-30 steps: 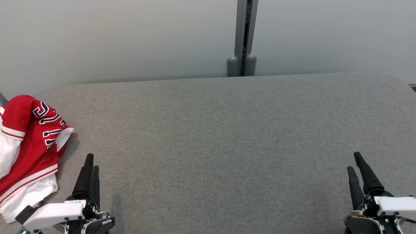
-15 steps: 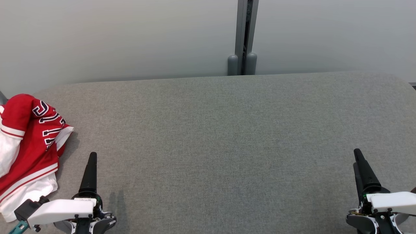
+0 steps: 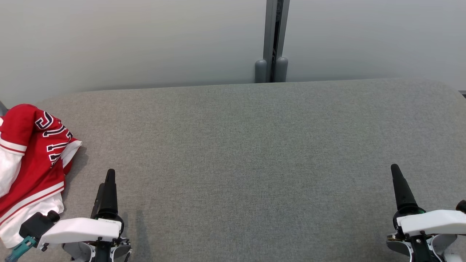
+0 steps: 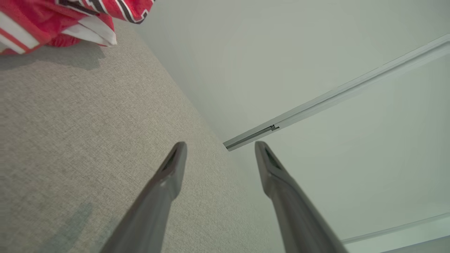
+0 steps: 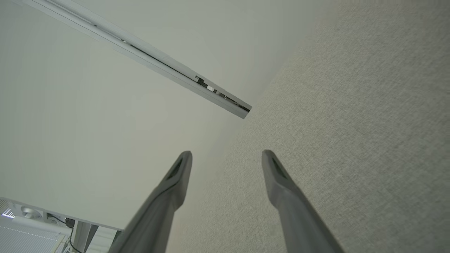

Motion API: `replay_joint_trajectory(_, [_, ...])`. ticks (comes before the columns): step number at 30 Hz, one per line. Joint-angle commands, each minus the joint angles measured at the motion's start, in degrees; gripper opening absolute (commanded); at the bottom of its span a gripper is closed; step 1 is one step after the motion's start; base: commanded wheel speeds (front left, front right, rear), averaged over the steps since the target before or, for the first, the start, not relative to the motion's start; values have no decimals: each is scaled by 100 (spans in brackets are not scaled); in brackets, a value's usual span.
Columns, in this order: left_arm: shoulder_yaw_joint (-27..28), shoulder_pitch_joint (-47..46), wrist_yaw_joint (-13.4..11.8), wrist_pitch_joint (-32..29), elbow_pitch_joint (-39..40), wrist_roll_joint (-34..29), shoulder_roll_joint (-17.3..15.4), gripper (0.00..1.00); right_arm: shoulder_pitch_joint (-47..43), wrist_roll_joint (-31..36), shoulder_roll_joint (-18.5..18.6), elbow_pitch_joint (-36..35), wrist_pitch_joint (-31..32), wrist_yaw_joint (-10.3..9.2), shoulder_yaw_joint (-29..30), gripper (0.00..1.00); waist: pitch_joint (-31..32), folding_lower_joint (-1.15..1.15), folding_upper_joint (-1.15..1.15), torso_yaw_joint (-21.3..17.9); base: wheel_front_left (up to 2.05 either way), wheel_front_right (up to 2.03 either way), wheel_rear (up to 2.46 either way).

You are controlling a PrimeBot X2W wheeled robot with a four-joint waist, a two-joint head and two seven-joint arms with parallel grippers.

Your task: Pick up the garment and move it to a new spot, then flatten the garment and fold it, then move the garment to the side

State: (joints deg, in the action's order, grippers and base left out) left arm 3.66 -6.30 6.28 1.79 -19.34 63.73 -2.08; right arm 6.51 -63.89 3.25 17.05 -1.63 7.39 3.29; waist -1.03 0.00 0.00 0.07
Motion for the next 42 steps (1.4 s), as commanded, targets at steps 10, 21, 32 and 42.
replay_joint_trajectory(10, [-158,-221,-210,236,-4,-1194,-58,100,194,1204,70,48,-254,7,-63,100,-23,0,0,5,0,0,0])
replay_joint_trajectory(21, [-309,-229,-382,439,-175,-2243,-65,100,244,2270,63,158,-457,8,-104,100,-50,0,0,-4,0,0,0])
replay_joint_trajectory(32, [-431,-238,-506,617,-300,-3116,-71,100,326,3118,66,256,-639,10,-136,100,-58,0,0,10,0,0,0])
replay_joint_trajectory(42, [-497,-263,-582,754,-408,-3725,-76,100,423,3676,47,337,-778,11,-159,100,-86,0,0,20,0,0,0])
